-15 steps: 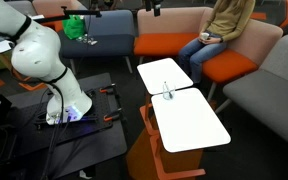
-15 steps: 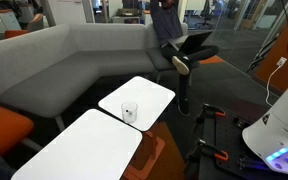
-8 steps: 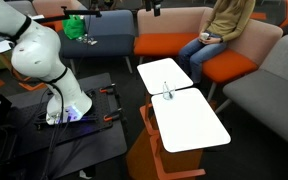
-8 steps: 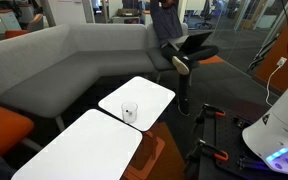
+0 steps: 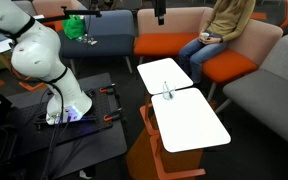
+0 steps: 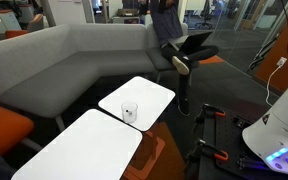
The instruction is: Remove the pen from the cup and put it on the table
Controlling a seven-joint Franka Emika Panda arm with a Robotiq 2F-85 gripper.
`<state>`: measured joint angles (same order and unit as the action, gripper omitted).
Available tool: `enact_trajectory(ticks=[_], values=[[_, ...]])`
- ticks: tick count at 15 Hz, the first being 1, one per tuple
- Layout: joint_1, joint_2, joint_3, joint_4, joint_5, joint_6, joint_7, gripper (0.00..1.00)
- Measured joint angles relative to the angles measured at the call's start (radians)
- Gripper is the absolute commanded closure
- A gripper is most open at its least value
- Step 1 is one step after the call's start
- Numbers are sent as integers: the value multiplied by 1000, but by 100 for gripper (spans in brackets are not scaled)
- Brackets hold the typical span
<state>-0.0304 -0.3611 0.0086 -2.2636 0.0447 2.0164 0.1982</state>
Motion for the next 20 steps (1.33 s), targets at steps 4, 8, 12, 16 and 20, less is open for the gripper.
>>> enact_trajectory(ticks=[4,8,12,16,20], values=[[-1,207,-8,20,106,102,111,0],[-13,403,-35,90,246,147,161,0],[-23,521,-46,154,404,162,218,2],[-26,592,-56,179,527,246,294,0],[-28,668,-71,183,543,345,335,0]])
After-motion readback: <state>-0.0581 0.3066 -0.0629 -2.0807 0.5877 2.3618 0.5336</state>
